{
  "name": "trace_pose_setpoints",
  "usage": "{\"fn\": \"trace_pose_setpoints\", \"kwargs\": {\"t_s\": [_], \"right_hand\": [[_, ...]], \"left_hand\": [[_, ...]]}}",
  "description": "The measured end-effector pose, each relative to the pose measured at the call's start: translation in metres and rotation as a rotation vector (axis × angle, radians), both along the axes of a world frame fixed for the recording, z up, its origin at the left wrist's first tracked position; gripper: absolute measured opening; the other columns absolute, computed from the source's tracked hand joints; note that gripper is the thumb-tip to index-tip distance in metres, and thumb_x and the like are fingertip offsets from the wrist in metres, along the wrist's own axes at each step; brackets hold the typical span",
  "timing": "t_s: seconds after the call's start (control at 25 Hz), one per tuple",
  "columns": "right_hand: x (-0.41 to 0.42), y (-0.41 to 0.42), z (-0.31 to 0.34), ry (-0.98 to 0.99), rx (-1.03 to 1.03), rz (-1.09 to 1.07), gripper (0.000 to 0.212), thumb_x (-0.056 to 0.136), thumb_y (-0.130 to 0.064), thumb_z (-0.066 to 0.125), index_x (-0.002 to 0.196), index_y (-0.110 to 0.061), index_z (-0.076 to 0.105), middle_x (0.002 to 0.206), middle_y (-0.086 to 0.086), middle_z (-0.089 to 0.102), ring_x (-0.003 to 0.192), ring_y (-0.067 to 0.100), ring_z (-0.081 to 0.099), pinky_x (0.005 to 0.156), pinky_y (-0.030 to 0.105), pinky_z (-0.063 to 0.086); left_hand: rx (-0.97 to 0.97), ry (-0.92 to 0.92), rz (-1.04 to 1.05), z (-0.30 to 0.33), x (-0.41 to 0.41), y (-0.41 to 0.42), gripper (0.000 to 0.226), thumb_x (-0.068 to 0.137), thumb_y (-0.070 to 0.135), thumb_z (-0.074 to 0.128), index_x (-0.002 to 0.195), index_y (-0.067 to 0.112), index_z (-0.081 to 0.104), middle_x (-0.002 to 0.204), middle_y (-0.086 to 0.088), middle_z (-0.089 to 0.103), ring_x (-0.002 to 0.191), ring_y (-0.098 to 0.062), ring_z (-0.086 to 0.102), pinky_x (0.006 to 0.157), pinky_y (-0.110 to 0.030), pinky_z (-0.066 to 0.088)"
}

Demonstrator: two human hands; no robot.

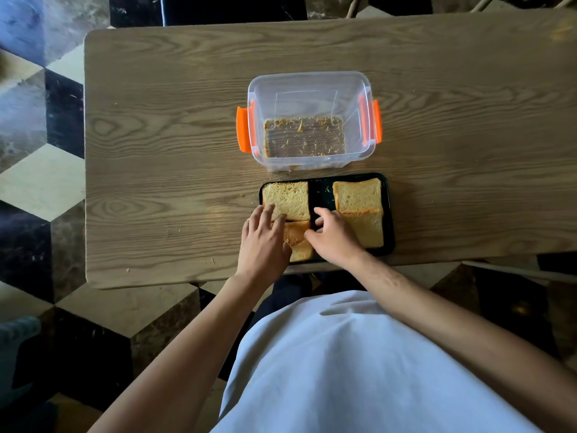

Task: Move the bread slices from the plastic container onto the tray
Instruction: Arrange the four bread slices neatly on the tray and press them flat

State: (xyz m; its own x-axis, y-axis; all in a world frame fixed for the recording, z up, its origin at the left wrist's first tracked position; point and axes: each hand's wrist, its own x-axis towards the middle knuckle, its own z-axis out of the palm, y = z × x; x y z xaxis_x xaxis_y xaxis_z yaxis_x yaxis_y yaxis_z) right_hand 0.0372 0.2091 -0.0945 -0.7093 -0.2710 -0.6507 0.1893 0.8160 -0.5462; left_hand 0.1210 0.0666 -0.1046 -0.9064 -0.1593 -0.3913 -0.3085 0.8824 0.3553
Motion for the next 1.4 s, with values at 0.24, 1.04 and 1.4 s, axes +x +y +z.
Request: {"fn": "trace_pose_setpoints", "kwargs": {"t_s": [0.24,1.04,1.4], "right_hand": [[-0.018,0.042,0.008,0.13,-0.102,-0.253,0.027,0.087,-0.019,0.065,0.114,-0.016,0.067,0.107,0.0,0.068,0.096,0.014,0.065,0.081,0.025,0.053],[-0.071,0.094,-0.014,0.111,0.138,-0.094,0.037,0.086,-0.031,0.068,0.117,-0.011,0.064,0.122,0.012,0.053,0.109,0.027,0.057,0.09,0.031,0.047],[-0.075,0.094,-0.008,0.134,0.097,-0.112,0.036,0.087,-0.031,0.067,0.117,-0.011,0.065,0.123,0.011,0.058,0.108,0.024,0.059,0.081,0.025,0.043]], "left_hand": [[0.268,0.103,0.077,0.01,-0.039,0.031,0.046,0.089,0.016,0.061,0.134,0.007,0.056,0.133,-0.016,0.059,0.122,-0.035,0.051,0.102,-0.043,0.044],[0.37,-0.047,0.472,0.015,-0.106,0.099,0.033,0.093,0.023,0.058,0.121,0.007,0.066,0.104,-0.012,0.075,0.094,-0.029,0.069,0.083,-0.04,0.057],[0.394,-0.031,0.543,0.015,-0.113,0.106,0.035,0.09,0.024,0.06,0.121,0.008,0.067,0.108,-0.011,0.076,0.091,-0.022,0.069,0.078,-0.029,0.051]]}}
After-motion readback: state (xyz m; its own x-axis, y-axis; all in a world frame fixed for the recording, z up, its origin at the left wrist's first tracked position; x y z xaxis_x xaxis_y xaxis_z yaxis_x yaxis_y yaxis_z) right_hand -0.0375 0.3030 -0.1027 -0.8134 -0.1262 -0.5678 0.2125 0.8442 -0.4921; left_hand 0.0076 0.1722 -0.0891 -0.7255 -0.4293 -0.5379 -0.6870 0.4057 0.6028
